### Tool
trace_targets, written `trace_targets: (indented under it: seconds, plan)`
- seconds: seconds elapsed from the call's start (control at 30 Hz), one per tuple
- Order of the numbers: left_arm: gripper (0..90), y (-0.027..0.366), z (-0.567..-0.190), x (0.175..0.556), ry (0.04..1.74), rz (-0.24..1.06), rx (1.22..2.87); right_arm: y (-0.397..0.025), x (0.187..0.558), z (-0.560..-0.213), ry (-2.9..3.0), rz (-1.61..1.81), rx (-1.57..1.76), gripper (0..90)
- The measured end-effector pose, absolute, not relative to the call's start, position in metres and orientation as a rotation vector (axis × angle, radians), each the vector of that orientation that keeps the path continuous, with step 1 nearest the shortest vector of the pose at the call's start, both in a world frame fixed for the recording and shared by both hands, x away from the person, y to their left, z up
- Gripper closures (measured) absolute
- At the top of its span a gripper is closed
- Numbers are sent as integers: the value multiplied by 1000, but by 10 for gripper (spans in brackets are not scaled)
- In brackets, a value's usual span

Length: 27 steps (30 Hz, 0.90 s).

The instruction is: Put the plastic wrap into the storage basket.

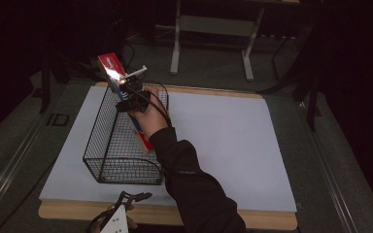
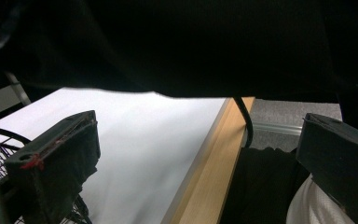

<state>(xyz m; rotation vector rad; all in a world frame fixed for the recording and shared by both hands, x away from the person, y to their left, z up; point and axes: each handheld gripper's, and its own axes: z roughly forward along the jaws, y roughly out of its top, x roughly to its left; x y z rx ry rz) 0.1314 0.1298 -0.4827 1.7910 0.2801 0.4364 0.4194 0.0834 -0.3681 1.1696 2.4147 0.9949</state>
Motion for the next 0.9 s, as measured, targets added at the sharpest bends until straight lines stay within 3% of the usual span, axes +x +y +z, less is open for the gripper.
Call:
trace_targets:
  seconds: [0.9]
  plan:
    - [0, 128, -483, 130, 271, 450, 1801, 88, 408, -416, 2495, 920, 1152, 388]
